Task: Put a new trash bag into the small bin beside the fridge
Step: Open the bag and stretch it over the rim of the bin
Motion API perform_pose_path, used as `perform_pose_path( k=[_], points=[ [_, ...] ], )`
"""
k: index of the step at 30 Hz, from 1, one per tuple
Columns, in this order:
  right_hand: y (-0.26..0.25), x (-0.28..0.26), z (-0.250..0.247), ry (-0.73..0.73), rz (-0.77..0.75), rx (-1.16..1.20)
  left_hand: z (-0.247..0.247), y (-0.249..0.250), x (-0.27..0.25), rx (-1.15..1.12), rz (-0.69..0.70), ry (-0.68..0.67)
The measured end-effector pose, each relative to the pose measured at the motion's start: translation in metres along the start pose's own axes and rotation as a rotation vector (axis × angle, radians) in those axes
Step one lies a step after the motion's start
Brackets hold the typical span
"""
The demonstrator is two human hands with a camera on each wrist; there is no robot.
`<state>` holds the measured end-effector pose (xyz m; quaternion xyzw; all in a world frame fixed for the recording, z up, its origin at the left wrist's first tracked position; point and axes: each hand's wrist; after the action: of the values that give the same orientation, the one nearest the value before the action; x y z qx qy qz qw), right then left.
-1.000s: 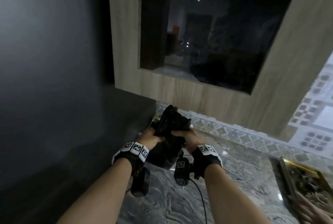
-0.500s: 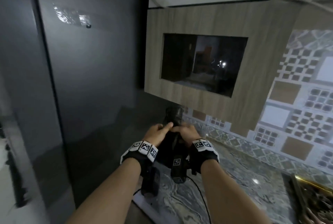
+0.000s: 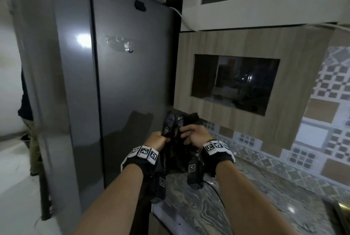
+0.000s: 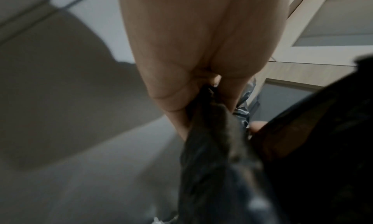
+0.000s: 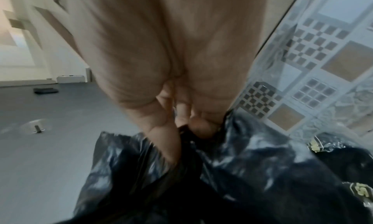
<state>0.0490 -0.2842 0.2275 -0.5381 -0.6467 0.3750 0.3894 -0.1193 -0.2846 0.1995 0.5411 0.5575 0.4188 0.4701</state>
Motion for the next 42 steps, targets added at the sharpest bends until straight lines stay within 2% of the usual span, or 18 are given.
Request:
perform_pose_path(
  k=[2,4,7,9,13,15,16,17,19,21,22,23,25,27,31,34,37,42],
  points=[
    [0.003,0.004,0.003,0.179,0.008,-0.09,-0.025,-0.013,0.006,0.041,-0.043,0.06],
    [0.013,0.003,0.007,0.239,0.132,-0.25,-0.049,-0.028,0.01,0.054,-0.082,0.127],
    [0.027,-0.005,0.019,0.051,0.282,-0.471,-0.077,-0.047,0.012,0.06,-0.12,0.154],
    [0.023,-0.017,0.028,-0.051,0.273,-0.551,-0.086,-0.056,0.012,0.104,-0.137,0.15],
    [0.016,-0.018,0.04,-0.022,0.279,-0.425,-0.093,-0.071,0.015,0.451,-0.149,0.233],
    [0.01,-0.016,0.044,-0.051,0.309,-0.365,-0.089,-0.069,0.012,0.488,-0.088,0.298],
    [0.008,-0.016,0.046,-0.076,0.316,-0.338,-0.084,-0.065,0.008,0.453,-0.057,0.272],
    [0.006,-0.016,0.048,-0.097,0.298,-0.308,-0.078,-0.061,0.003,0.354,-0.074,0.179],
    [0.002,-0.017,0.051,-0.114,0.26,-0.251,-0.063,-0.051,-0.011,0.147,-0.219,-0.102],
    [0.0,-0.017,0.054,-0.138,0.232,-0.218,-0.055,-0.054,-0.01,0.22,-0.253,-0.303],
    [-0.002,-0.018,0.055,-0.159,0.226,-0.218,-0.052,-0.06,-0.006,0.302,-0.217,-0.308],
    [-0.004,-0.019,0.054,-0.174,0.217,-0.229,-0.049,-0.063,-0.006,0.413,-0.178,-0.267],
    [-0.007,-0.021,0.049,-0.212,0.195,-0.264,-0.047,-0.072,-0.004,0.646,-0.122,-0.085],
    [-0.008,-0.023,0.037,-0.224,0.182,-0.273,-0.052,-0.08,-0.006,0.803,-0.154,0.075],
    [0.002,-0.022,0.009,-0.152,0.188,-0.299,-0.074,-0.116,0.001,0.963,-0.271,-0.039],
    [0.017,-0.019,-0.01,-0.128,0.205,-0.263,-0.08,-0.142,0.012,0.908,-0.355,-0.089],
    [0.029,-0.018,-0.019,-0.052,0.214,-0.344,-0.077,-0.152,0.001,0.862,-0.333,-0.012],
    [0.067,-0.023,-0.004,-0.1,0.21,-0.604,-0.072,-0.145,-0.02,0.752,-0.341,0.053]
  ],
)
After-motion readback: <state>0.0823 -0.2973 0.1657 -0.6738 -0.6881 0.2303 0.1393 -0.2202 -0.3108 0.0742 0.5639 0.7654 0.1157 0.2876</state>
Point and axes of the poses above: each hand's wrist, its own x-axis towards the middle knuckle, its own z-axis out of the palm, y = z × x, and after that the axes turned 5 degrees about -z, right-handed
